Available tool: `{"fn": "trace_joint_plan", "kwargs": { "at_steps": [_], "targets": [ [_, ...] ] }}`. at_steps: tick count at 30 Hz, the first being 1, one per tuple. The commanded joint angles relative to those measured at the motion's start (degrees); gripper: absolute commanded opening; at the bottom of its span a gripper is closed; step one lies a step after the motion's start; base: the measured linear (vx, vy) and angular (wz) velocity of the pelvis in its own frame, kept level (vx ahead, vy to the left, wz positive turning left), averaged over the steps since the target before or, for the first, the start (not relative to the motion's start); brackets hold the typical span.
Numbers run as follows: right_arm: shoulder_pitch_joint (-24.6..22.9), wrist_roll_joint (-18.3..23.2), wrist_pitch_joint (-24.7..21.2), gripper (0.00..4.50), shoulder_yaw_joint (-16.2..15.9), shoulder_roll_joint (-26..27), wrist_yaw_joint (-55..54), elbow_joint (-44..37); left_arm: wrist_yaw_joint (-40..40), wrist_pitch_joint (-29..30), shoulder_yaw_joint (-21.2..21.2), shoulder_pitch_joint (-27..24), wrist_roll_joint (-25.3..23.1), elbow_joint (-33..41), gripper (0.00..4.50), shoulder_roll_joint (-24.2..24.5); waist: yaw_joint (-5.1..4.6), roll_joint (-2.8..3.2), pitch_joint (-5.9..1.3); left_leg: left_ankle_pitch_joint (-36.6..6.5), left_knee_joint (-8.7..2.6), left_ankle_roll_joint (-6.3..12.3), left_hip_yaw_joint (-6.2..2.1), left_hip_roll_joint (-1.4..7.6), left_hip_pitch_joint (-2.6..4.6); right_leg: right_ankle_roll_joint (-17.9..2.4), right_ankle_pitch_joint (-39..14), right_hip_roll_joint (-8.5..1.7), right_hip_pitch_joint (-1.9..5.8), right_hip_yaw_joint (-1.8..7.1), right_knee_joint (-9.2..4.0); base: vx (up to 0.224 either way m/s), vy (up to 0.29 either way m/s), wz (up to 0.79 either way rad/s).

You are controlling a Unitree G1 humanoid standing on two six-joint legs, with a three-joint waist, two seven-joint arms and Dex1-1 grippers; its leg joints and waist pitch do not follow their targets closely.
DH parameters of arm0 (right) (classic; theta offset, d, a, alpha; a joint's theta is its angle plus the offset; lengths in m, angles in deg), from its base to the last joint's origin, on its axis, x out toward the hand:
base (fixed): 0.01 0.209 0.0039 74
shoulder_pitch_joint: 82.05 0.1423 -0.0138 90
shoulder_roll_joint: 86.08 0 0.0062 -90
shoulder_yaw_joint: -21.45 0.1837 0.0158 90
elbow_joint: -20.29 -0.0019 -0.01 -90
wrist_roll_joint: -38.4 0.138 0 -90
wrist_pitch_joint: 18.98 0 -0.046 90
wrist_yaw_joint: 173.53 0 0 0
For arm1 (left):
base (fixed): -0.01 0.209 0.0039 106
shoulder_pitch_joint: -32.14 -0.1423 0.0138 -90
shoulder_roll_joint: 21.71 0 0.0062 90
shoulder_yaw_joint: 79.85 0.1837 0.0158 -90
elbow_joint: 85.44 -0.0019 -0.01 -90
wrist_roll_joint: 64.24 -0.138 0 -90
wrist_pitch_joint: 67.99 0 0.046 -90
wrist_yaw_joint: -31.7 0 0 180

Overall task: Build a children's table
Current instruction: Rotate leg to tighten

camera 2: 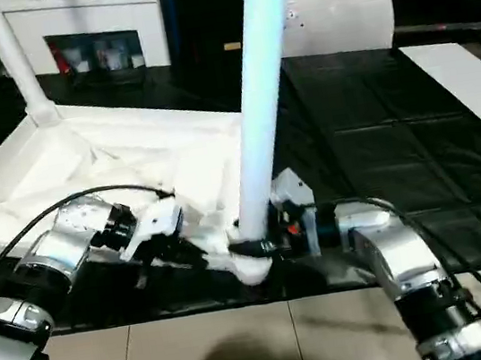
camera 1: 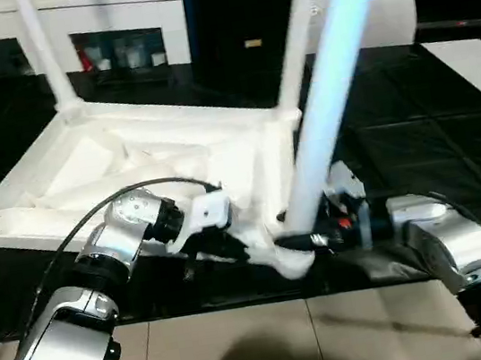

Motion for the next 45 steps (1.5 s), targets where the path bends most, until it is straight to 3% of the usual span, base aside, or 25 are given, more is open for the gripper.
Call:
{"fn": "trace_joint_plan", "kwargs": {
  "at_steps": [1, 3, 7, 12, 15, 16, 22, 25, 26, 30, 35, 37, 42, 43, 45],
  "targets": [
    [0.9, -0.3, -5.3, 1.96, -0.7, 6.8, -10.0, -0.1, -9.2, 6.4, -1.6, -0.1, 1.2, 3.2, 0.0, -5.9, -0.81, -0.1, -2.87, -13.9, -4.27, -0.52, -0.21, 1.15, 0.24, -6.4, -28.1, -4.22, 2.09, 2.5, -5.71, 0.0, 0.0, 0.0],
    [1.1, -0.2, -6.2, 1.96, -0.1, 8.2, -12.1, 0.1, -10.4, 7.4, -2.0, -0.1, 1.3, 3.5, 0.0, -6.6, -1.26, -0.27, -3.06, -14.3, -4.29, -0.77, -0.44, 0.98, 0.18, -5.4, -30.0, -4.32, 2.37, 2.29, -5.97, 0.0, 0.0, 0.0],
    [5.3, -3.2, -6.2, 1.96, 3.2, 19.3, -31.2, 7.0, -25.2, 13.9, -3.6, 1.6, -0.7, 3.3, 0.0, -12.9, -3.27, 0.05, -3.19, -14.6, -4.21, -0.85, -0.47, 0.97, -0.09, -6.6, -26.7, -4.12, 2.01, 2.52, -5.79, 0.0, 0.0, 0.0],
    [10.5, -5.1, -4.0, 1.96, 5.8, 25.8, -40.8, 13.2, -34.2, 18.2, -4.6, 3.0, -3.0, 3.6, 0.0, -16.2, -4.01, 0.29, -3.32, -14.3, -4.1, -0.51, -0.42, 0.77, 0.02, -7.5, -24.2, -3.88, 2.08, 2.58, -5.83, 0.0, 0.0, 0.0],
    [11.4, -5.8, -2.5, 1.96, 5.0, 26.0, -40.3, 13.9, -34.4, 17.9, -4.1, 3.2, -3.8, 3.7, 0.0, -16.2, -3.97, 0.22, -3.5, -12.1, -4.03, 0.62, -0.3, 0.76, -0.32, -9.1, -17.2, -3.72, 2.63, 2.76, -5.21, 0.0, 0.0, 0.0],
    [11.4, -6.4, -2.2, 2.31, 4.8, 26.0, -40.1, 13.9, -34.3, 17.9, -4.1, 3.1, -3.9, 3.9, 0.0, -16.2, -4.0, 0.24, -3.52, -11.5, -4.04, 0.95, -0.25, 0.83, -0.26, -9.7, -15.3, -3.69, 2.69, 2.76, -5.01, 0.0, 0.0, 0.0],
    [7.1, -5.9, 1.9, 3.12, 5.4, 22.9, -35.1, 10.1, -31.4, 17.7, -2.4, 0.8, -5.3, 6.1, 0.0, -13.0, -3.78, 0.43, -3.51, -11.1, -4.06, 1.76, -0.12, 0.93, -0.18, -10.7, -14.0, -3.85, 2.94, 2.84, -4.93, 0.0, 0.0, 0.0],
    [6.0, -5.5, 2.9, 3.17, 5.7, 21.7, -33.5, 9.0, -30.1, 16.9, -2.3, 0.2, -5.1, 6.5, 0.0, -12.2, -3.72, 0.43, -3.59, -11.2, -4.08, 2.16, -0.11, 1.03, -0.2, -11.0, -13.0, -3.83, 3.06, 2.86, -4.92, 0.0, 0.0, 0.0],
    [5.2, -5.2, 3.3, 3.46, 5.7, 20.5, -32.0, 8.1, -28.8, 15.5, -2.2, -0.2, -4.9, 6.6, 0.0, -11.5, -3.77, 0.46, -3.63, -10.6, -4.09, 2.23, -0.13, 1.02, -0.23, -11.4, -11.9, -3.81, 3.07, 2.87, -4.76, 0.0, 0.0, 0.0],
    [1.6, -5.4, 6.7, 3.75, 4.5, 13.2, -22.6, 4.8, -21.4, 9.5, -2.0, -2.3, -3.2, 6.8, 0.0, -8.3, -3.48, 0.38, -3.66, -9.6, -4.07, 3.63, -0.03, 1.07, -0.46, -11.5, -9.8, -3.87, 3.52, 2.89, -4.72, 0.0, 0.0, 0.0],
    [-0.3, -3.9, 8.1, 4.1, 4.0, 7.1, -12.1, 2.9, -15.9, 5.0, -0.9, -2.6, -3.1, 5.7, 0.0, -5.2, -3.15, 0.18, -3.54, -9.6, -3.98, 4.07, 0.1, 1.21, -0.31, -11.9, -11.5, -3.92, 3.28, 2.88, -4.84, 0.0, 0.0, 0.0],
    [-0.9, -2.3, 8.2, 4.44, 3.1, 3.6, -6.2, 1.9, -10.8, 2.5, -0.9, -2.3, -1.6, 4.7, 0.0, -3.7, -2.82, 0.15, -3.47, -10.1, -4.03, 4.16, 0.1, 1.25, -0.11, -11.8, -12.4, -3.88, 3.26, 2.86, -4.96, 0.0, 0.0, 0.0],
    [-1.0, 0.2, 8.3, 4.44, 2.6, -1.2, 4.0, 2.5, -3.2, -1.3, 0.2, -0.9, -1.3, 2.8, 0.0, -1.0, -2.34, 0.35, -3.6, -10.5, -3.95, 4.19, 0.14, 1.34, 0.21, -12.5, -11.5, -3.99, 3.09, 2.89, -4.83, 0.0, 0.0, 0.0],
    [-0.8, 0.4, 8.3, 4.19, 2.5, -1.7, 5.1, 2.9, -2.1, -1.5, 0.4, -0.7, -1.3, 2.6, 0.0, -0.7, -2.18, 0.31, -3.61, -10.3, -3.95, 4.36, 0.15, 1.45, 0.18, -13.0, -10.4, -3.97, 3.14, 2.91, -4.63, 0.0, 0.0, 0.0],
    [-0.5, 0.8, 8.0, 4.11, 2.4, -2.5, 7.1, 3.4, 0.0, -2.3, 0.8, -0.4, -1.1, 2.4, 0.0, -0.2, -2.05, 0.25, -3.61, -9.8, -3.99, 4.3, 0.12, 1.44, 0.04, -13.3, -9.6, -3.97, 3.2, 2.83, -4.48, 0.0, 0.0, 0.0]
  ]
}}
